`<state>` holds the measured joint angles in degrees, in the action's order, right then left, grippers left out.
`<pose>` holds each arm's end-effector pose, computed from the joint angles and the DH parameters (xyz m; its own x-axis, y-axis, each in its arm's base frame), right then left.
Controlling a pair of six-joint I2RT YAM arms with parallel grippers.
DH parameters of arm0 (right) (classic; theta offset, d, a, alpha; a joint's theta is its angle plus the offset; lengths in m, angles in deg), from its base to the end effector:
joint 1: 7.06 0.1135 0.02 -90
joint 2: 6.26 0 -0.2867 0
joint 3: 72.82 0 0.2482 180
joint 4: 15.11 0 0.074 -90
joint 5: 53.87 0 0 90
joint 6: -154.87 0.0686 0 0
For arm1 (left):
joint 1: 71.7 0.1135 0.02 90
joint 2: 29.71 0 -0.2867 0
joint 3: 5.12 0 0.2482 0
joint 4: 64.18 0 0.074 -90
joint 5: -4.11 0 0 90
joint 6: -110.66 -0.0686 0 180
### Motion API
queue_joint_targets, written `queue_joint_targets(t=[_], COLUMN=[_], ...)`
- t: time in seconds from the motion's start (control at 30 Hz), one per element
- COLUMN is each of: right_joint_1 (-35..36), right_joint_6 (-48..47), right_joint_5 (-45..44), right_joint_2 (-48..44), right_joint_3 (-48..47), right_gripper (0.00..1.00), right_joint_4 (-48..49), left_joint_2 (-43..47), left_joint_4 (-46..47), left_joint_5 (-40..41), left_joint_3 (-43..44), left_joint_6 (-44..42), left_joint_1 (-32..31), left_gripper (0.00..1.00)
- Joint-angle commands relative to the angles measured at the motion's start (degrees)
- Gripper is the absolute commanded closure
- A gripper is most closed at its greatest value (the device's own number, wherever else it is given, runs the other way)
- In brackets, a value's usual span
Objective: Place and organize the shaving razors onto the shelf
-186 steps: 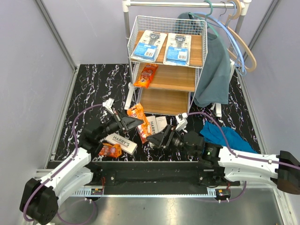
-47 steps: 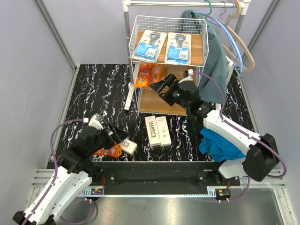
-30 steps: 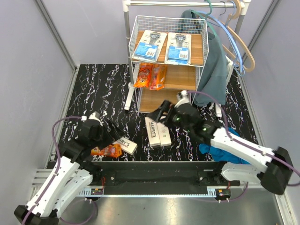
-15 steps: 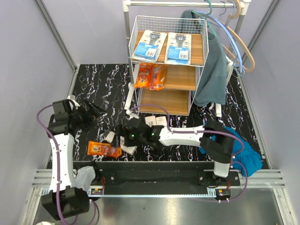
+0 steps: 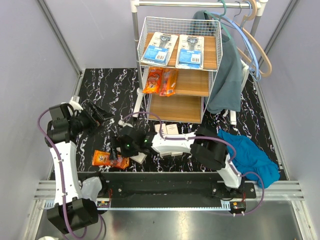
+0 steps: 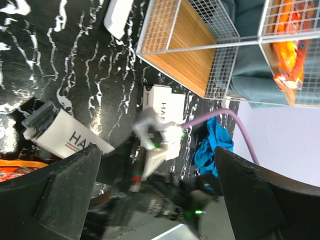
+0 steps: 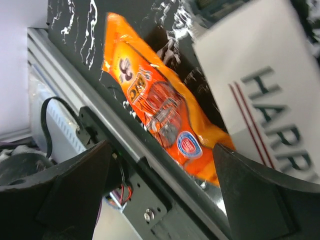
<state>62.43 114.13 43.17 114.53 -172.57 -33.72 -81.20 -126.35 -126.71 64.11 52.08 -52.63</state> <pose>0.1700 0.4786 0.1800 -0.8753 -0.1935 -0.4432 -0.4588 0.6221 0.6344 0.1732 0.0124 0.3253 -0.6657 -0.6475 -0.3708 -0.1794 0.6213 -0.7628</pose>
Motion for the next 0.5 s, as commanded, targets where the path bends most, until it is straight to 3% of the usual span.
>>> queue_joint_targets(t=[0.0,0.1,0.37,0.47], right_joint_1=[2.0,2.8,3.8,4.2], right_joint_6=[-6.6,-8.4,-10.2,-10.3], right_joint_5=[-3.0,-6.2,-11.4,-12.1], right_joint_2=[4.7,7.8,11.4,12.4], right_joint_3=[-9.6,-14.0,-15.1,-15.7], right_gripper=[0.07,0.05,0.05,0.11], right_joint_4=[-12.0,-17.1,-22.5,-23.8], left_joint_2=[0.8,1.1,1.5,1.7], left_joint_4=[2.9,3.4,4.1,4.6], left_joint_5=[-5.1,-5.7,-7.2,-7.3], left_joint_3=[1.0,0.6,-0.1,-0.5], left_joint_6=[-0.7,-0.6,-0.2,0.1], left_joint_1=[0.2,0.3,0.3,0.3], left_gripper=[0.01,0.01,0.01,0.01])
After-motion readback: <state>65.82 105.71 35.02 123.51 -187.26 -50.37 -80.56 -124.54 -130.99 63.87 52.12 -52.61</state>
